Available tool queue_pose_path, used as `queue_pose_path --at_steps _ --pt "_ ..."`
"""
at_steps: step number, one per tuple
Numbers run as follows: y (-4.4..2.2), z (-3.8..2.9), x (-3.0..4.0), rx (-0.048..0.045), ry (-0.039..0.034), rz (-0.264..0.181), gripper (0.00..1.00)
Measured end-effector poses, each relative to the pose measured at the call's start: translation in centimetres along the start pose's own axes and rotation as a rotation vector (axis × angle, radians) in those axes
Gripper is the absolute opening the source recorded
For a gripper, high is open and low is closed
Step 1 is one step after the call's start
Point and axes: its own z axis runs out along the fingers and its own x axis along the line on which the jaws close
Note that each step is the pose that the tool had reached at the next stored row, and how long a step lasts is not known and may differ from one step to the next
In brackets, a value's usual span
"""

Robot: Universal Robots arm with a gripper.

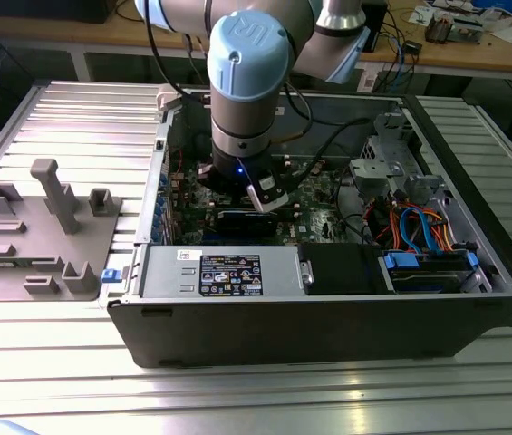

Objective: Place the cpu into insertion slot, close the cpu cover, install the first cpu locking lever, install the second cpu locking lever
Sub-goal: 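Install the second cpu locking lever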

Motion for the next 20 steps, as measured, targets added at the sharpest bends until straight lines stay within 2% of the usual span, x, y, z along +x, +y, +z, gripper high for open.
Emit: queue_pose_path --at_steps 5,9,12,20 --pt "-0.12 0.41 0.13 -0.0236 -0.0001 0.000 0.11" --pt "-0.18 0.68 0.23 -0.0382 0.0000 0.000 0.11" --pt "-0.17 0.86 0.27 -0.0423 0.0000 0.000 0.11" --pt "0.21 1.06 0.48 -0.0421 -0.0001 0.000 0.11"
